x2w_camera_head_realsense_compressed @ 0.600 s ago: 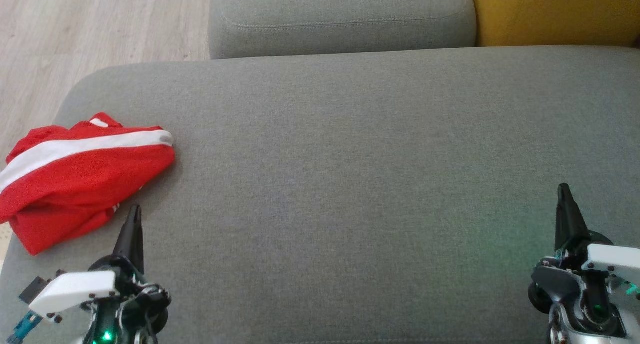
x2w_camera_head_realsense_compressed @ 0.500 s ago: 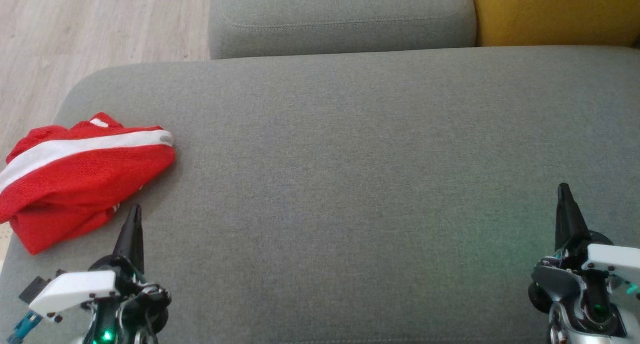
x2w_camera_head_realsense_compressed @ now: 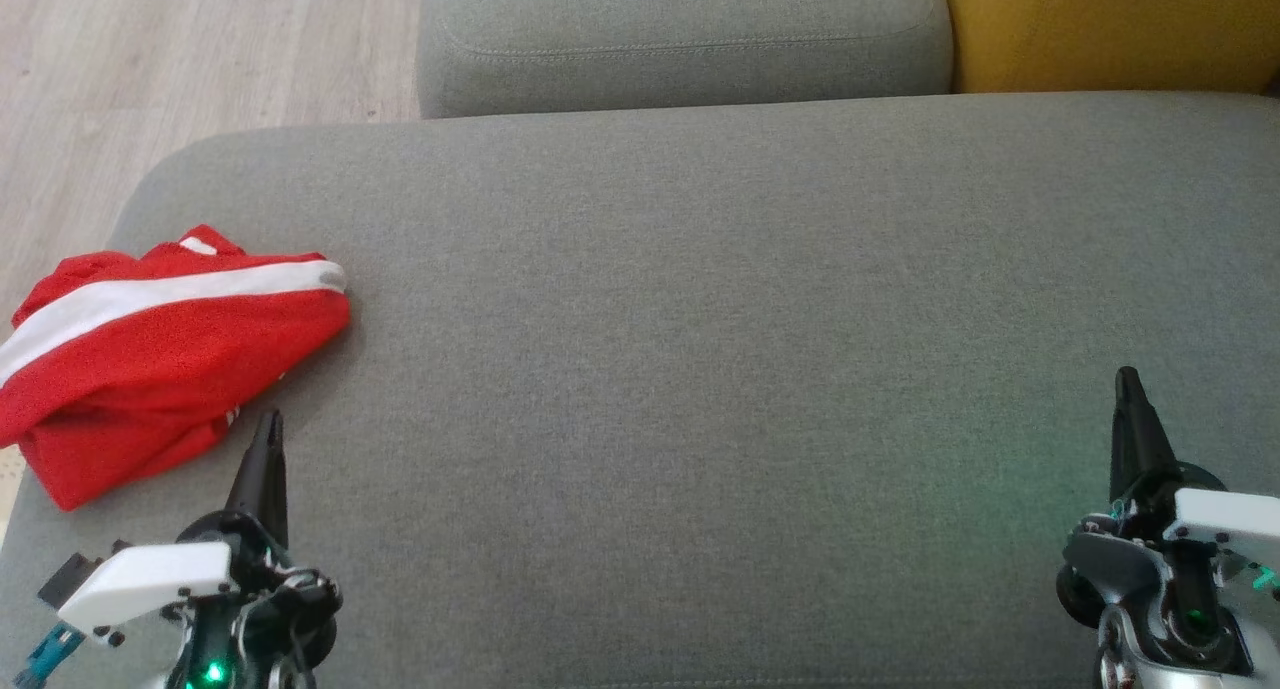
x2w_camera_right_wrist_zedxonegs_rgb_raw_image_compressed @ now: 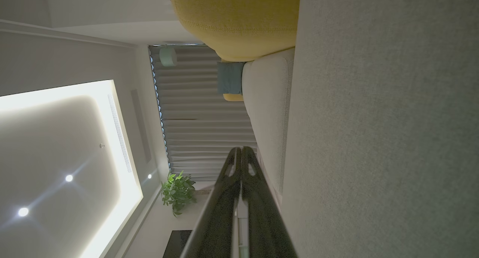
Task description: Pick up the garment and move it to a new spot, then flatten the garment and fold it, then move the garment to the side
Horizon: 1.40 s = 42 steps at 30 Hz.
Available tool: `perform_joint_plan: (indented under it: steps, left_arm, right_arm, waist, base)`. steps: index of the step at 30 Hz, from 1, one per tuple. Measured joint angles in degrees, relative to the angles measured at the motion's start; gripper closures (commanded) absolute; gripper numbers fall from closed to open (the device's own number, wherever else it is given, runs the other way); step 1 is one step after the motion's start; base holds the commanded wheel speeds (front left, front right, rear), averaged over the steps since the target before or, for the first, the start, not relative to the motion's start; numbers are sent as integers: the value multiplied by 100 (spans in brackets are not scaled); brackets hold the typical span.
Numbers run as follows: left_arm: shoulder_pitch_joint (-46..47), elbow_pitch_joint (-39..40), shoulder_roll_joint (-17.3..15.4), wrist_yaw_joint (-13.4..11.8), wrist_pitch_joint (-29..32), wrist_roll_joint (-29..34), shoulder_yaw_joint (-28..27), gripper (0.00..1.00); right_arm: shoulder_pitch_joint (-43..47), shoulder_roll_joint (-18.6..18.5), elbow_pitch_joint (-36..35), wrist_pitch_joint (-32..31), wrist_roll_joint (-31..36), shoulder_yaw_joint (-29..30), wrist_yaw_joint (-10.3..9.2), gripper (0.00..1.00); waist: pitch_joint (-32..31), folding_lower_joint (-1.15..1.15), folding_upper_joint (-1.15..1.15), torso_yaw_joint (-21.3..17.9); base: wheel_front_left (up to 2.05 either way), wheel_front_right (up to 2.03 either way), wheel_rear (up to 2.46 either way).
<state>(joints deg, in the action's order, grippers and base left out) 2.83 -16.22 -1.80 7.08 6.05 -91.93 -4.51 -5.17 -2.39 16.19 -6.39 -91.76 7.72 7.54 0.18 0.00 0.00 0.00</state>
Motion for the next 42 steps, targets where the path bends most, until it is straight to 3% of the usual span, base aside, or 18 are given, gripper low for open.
perform_joint_plan:
  steps: [39, 40, 42]
  left_arm:
    - [0, 0, 0, 0, 0, 0, 0, 100]
    - [-7, -36, 7, -2, -7, 0, 3, 0]
    - [-101, -211, 42, -4, -10, 0, 14, 0]
  right_arm:
    - [0, 0, 0, 0, 0, 0, 0, 100]
    - [1, 1, 42, 0, 1, -1, 0, 0]
    - [40, 8, 225, 0, 1, -7, 0, 0]
  waist:
    - [0, 0, 0, 0]
    - [0, 0, 0, 0]
    - [0, 0, 0, 0]
  base:
    - [0, 0, 0]
    - [0, 0, 0]
    - [0, 0, 0]
